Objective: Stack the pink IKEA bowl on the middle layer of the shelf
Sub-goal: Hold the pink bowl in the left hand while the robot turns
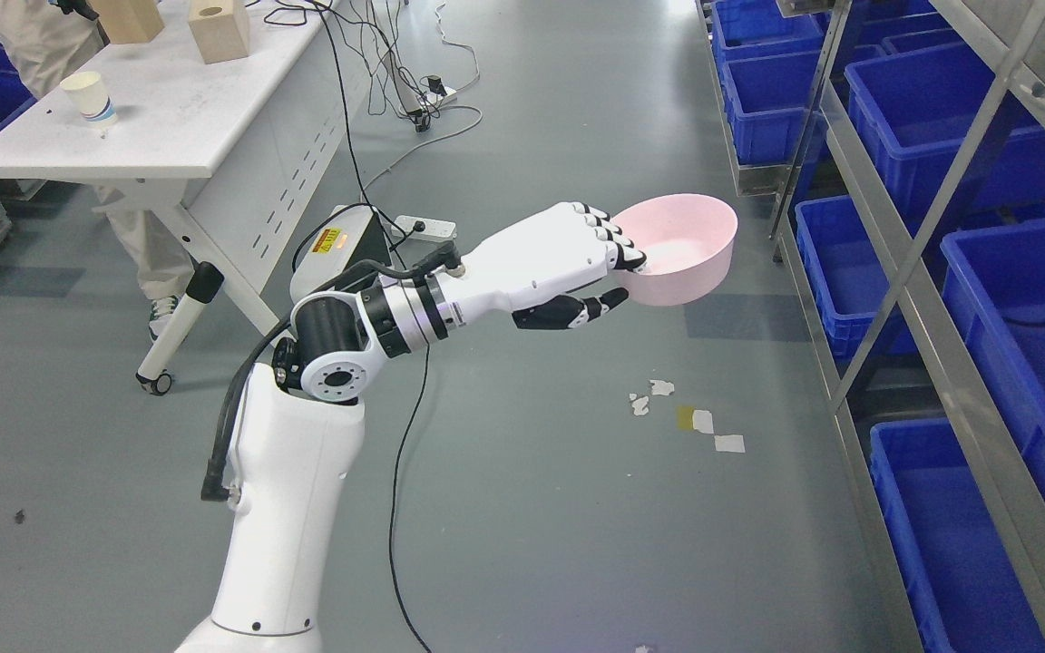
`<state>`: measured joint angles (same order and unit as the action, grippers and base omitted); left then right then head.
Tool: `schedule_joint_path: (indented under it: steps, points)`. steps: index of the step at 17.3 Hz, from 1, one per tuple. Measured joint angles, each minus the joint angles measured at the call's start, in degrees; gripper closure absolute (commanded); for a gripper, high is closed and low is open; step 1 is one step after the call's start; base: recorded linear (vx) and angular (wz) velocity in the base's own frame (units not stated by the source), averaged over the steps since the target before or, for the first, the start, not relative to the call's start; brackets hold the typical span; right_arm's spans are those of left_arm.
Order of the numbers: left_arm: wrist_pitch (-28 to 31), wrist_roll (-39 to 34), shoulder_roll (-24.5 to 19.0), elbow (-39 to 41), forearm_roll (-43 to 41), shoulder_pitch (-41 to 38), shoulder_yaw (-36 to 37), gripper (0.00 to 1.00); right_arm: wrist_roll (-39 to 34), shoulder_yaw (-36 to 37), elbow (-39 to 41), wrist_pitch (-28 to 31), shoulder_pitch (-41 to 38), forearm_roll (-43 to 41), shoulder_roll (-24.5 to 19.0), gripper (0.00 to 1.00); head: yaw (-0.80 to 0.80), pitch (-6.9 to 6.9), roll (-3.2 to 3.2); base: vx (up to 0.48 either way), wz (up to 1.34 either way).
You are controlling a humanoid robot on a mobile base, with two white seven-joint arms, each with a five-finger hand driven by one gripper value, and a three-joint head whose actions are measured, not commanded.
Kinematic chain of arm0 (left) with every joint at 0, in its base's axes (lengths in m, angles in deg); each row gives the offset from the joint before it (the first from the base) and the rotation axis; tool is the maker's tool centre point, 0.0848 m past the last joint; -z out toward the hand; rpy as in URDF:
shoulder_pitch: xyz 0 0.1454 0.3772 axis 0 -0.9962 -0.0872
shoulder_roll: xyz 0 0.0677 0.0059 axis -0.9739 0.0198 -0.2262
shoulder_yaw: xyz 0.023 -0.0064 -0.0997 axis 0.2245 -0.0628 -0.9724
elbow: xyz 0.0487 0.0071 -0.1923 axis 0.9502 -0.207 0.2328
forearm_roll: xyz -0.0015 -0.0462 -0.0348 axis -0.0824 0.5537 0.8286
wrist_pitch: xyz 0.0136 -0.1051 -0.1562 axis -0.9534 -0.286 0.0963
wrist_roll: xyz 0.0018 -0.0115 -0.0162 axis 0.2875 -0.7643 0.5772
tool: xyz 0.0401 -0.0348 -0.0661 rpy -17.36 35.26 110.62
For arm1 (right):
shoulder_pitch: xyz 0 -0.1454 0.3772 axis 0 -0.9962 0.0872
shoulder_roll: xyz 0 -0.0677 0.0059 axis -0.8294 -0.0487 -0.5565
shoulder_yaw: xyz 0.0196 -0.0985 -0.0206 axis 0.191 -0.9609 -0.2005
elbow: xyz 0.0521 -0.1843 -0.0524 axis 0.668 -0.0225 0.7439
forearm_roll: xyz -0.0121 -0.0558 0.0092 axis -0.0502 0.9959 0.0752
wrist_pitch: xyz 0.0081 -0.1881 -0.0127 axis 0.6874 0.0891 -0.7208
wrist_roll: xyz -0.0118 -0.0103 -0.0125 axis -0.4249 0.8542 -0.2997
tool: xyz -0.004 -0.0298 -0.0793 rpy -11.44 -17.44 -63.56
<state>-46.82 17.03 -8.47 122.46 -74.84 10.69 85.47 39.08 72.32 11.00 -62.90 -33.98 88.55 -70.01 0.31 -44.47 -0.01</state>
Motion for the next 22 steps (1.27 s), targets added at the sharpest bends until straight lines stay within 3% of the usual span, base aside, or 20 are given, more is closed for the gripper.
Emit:
schedule_joint_path:
  steps: [22]
  points:
    - [0.0, -0.7, 0.0, 0.3, 0.0, -0.2, 0.3, 0.97, 0.0, 0.0, 0.0, 0.0, 0.0, 0.0, 0.0, 0.0, 0.0, 0.0, 0.0, 0.214, 0.1]
